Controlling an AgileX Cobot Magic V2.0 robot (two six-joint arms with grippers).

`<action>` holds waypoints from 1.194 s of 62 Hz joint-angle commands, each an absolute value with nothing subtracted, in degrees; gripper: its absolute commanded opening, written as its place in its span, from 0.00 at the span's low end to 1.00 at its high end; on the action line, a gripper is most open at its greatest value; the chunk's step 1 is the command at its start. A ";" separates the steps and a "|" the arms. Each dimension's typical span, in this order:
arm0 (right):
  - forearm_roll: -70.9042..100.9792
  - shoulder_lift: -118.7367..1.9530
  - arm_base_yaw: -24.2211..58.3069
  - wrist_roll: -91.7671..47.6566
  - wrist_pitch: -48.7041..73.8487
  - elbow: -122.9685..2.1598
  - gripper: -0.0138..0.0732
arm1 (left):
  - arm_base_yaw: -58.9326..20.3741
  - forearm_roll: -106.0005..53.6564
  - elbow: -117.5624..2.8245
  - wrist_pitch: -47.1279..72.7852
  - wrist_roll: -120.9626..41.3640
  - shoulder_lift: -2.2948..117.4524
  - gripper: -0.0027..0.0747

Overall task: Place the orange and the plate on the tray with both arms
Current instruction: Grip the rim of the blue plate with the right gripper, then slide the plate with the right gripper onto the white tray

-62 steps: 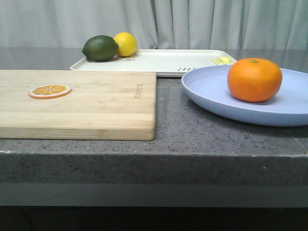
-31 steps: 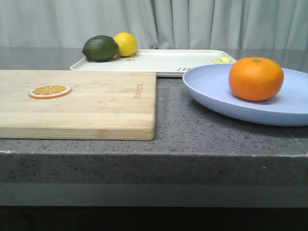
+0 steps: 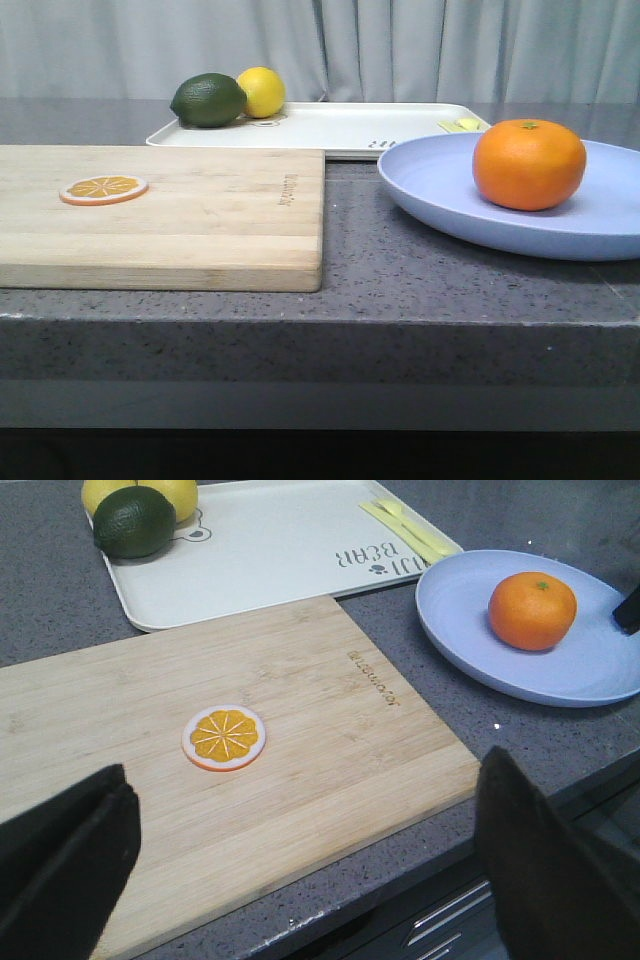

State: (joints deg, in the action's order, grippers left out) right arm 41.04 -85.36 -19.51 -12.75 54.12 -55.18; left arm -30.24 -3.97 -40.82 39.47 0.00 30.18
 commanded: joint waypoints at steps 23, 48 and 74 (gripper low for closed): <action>47.63 -84.14 -10.24 -4.23 52.92 -65.33 0.10 | -30.21 -4.18 -42.43 34.87 0.00 30.30 0.89; 36.89 -98.58 -1.34 12.27 51.83 -90.69 0.10 | -30.21 -4.18 -42.43 34.87 0.00 30.30 0.89; 29.49 -120.90 3.35 24.18 54.05 -121.71 0.10 | -30.21 -4.18 -42.43 34.97 0.00 30.30 0.89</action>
